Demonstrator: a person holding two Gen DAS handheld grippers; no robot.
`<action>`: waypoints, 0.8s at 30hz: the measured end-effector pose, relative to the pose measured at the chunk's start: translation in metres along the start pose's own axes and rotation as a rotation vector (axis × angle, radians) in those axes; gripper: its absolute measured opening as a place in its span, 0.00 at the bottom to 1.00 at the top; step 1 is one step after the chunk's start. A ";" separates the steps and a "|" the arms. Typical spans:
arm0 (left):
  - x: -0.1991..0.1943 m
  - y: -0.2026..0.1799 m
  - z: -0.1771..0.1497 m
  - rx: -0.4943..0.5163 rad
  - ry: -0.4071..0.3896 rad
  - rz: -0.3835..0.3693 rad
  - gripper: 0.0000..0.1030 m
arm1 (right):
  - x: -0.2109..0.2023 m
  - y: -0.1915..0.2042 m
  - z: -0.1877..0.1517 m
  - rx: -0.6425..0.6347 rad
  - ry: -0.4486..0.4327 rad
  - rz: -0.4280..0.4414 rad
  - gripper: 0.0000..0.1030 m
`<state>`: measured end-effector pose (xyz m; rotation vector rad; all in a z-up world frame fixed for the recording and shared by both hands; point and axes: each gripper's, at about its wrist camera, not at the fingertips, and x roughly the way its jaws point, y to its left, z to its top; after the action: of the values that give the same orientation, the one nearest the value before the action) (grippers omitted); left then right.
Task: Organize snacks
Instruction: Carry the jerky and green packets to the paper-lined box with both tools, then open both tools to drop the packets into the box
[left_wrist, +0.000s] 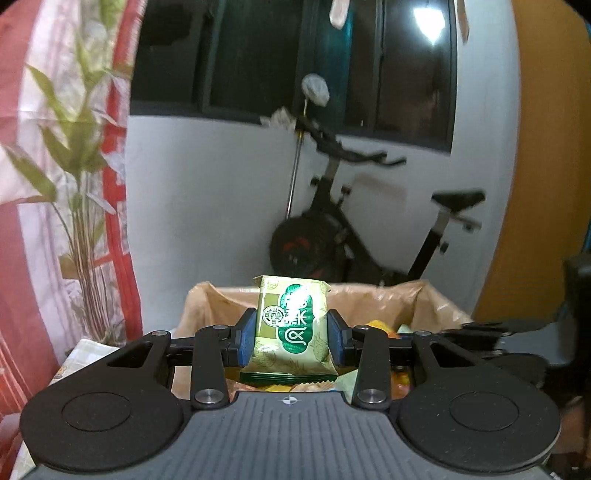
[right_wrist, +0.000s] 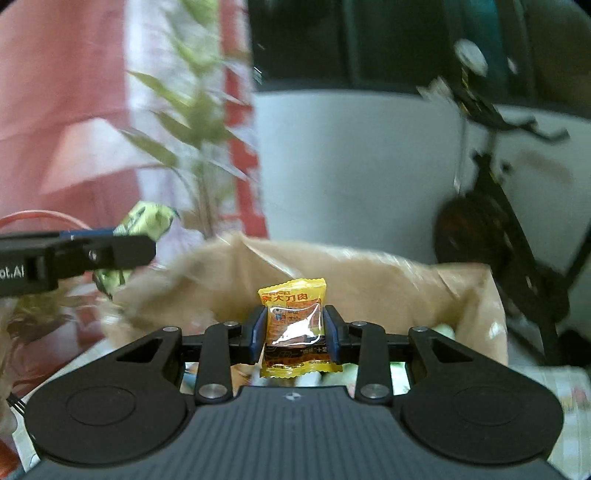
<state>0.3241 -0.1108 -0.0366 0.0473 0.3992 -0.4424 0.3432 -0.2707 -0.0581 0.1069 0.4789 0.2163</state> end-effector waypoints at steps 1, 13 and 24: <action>0.008 -0.001 -0.002 0.009 0.019 0.007 0.40 | 0.004 -0.004 -0.001 0.014 0.019 -0.014 0.33; 0.020 0.017 -0.012 0.041 0.059 0.041 0.84 | -0.003 -0.012 -0.010 0.011 0.057 -0.064 0.61; -0.028 0.012 0.006 0.085 0.021 0.065 0.91 | -0.037 0.004 0.006 0.015 -0.023 -0.114 0.89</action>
<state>0.3079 -0.0894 -0.0205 0.1469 0.3981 -0.3953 0.3128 -0.2755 -0.0357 0.0961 0.4625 0.0995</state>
